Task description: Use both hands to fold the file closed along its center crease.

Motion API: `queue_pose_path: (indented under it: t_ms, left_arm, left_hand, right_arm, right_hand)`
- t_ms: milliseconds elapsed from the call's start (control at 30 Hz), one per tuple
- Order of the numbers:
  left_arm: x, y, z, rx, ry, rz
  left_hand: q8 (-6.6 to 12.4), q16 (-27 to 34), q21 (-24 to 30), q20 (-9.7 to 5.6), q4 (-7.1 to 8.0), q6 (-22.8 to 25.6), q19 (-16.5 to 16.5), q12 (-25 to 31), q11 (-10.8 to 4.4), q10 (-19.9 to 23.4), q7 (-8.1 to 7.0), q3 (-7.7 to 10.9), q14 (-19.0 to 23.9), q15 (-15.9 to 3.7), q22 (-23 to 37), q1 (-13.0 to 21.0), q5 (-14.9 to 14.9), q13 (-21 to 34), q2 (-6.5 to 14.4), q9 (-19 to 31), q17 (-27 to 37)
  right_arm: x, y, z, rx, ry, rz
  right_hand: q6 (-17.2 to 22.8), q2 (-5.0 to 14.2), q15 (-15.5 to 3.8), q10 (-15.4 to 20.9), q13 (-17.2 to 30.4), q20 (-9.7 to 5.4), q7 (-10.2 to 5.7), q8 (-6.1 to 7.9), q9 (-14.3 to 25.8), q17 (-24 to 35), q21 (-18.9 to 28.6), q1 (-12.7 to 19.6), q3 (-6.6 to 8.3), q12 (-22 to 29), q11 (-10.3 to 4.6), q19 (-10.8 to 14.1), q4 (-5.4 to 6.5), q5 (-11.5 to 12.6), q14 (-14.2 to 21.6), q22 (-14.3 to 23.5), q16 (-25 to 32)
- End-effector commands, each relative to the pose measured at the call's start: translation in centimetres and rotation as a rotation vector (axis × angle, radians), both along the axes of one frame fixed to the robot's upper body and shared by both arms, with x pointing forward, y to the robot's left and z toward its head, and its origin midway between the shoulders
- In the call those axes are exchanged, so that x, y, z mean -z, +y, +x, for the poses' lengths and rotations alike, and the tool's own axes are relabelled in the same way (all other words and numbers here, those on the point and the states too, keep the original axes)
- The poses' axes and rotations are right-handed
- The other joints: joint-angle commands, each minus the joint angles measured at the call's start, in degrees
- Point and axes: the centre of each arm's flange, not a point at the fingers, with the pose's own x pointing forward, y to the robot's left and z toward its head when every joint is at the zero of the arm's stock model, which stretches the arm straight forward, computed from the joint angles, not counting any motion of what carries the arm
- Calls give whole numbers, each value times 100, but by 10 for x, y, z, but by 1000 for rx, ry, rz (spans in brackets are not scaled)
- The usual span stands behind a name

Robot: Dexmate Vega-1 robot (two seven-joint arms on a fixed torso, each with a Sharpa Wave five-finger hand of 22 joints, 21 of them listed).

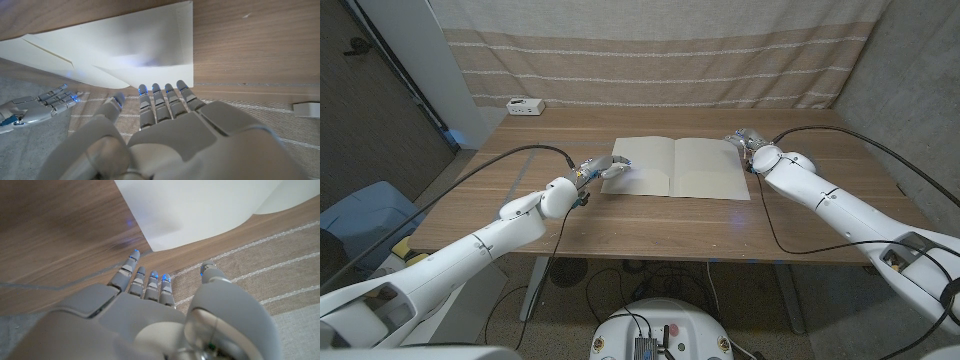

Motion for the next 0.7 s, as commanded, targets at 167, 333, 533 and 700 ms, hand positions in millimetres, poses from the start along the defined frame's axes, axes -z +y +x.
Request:
queue_pose_path:
  t_ms: [167, 333, 533, 700]
  left_arm:
    - [7, 2, -1, -47, 38, 58]
    - [9, 2, -1, -52, 46, 65]
    - [10, 3, -2, -53, 52, 66]
    - [11, 3, -2, -56, 56, 67]
  left_hand:
    - [-78, 27, -20, 113, 22, 54, 35, 5, 51, 197, 40, -24, 192, 0, 33, -82, -21, 18, -47, 10, 23]
    - [-93, 18, -23, 113, 32, 46, 45, -11, 26, 190, 33, -30, 203, 4, 33, -100, -22, 19, -53, 10, 25]
    - [-111, 2, -24, 122, 50, 43, 73, -38, 26, 176, 30, -45, 212, -6, 34, -134, -23, 20, -68, 11, 28]
    - [-121, -8, -27, 116, 63, 42, 83, -47, 34, 186, 28, -55, 214, -12, 34, -157, -22, 21, -76, 11, 30]
  right_arm:
    - [-18, 18, 18, 153, 95, -191]
    - [-21, 23, 25, 191, 128, -237]
    - [-23, 26, 32, 222, 166, -273]
    - [-24, 29, 37, 240, 207, -306]
  right_hand:
    - [-7, -214, -93, 89, 49, -45, -8, 11, 29, 12, -39, -18, -125, 80, -11, -294, -76, -26, -245, 21, -13]
    - [60, -197, -191, 97, 72, -86, -16, 37, 36, 11, -61, 46, -116, 99, -27, -489, -142, 3, -367, 19, -27]
    - [30, -153, -151, -337, 94, -55, -73, 22, 47, 28, -49, 14, -164, 1, -64, -817, -163, 20, -748, 18, -49]
    - [29, -122, -131, -553, 93, -39, -118, 24, 51, 36, -33, -39, -196, -29, -94, -910, -142, 17, -891, 22, -39]
